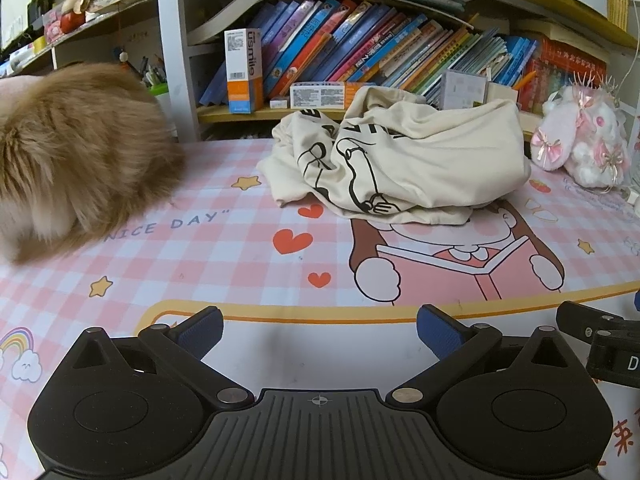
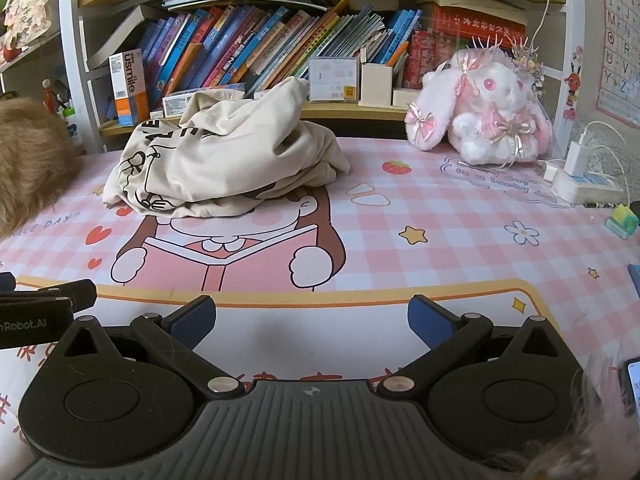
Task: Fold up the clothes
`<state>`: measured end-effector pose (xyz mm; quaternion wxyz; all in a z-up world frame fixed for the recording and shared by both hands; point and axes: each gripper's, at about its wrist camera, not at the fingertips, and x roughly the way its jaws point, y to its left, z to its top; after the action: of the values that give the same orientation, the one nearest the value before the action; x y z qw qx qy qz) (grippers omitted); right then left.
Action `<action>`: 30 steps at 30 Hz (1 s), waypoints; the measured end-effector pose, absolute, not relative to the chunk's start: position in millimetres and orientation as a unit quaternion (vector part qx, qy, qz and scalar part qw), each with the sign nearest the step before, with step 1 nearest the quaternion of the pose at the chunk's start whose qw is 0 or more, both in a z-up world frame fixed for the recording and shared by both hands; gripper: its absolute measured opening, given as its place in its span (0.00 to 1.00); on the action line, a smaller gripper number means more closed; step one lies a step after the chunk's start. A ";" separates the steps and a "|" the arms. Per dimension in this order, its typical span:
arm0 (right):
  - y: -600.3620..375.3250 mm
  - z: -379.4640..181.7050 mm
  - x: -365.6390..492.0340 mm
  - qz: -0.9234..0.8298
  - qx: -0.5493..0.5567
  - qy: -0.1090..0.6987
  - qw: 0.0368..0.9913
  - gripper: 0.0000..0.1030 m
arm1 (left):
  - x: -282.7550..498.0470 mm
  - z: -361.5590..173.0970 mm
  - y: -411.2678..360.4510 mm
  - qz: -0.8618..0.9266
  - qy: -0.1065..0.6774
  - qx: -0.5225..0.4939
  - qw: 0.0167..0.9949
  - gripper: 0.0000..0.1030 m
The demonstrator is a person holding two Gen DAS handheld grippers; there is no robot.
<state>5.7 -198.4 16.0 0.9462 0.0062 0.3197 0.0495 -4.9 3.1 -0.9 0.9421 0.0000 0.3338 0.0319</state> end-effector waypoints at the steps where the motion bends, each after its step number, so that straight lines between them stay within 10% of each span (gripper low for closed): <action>1: -198.4 15.8 5.8 0.049 0.006 0.320 0.946 1.00 | -4.9 -0.9 3.1 0.032 0.334 0.000 0.942 1.00; 30: -199.6 11.4 9.6 0.048 0.010 0.331 0.943 1.00 | -0.5 -2.6 2.5 0.033 0.346 0.001 0.938 1.00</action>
<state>9.6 -199.6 11.4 0.9425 0.0102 0.3305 0.0475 -0.5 2.5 -2.6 0.9378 0.0009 0.3457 0.0333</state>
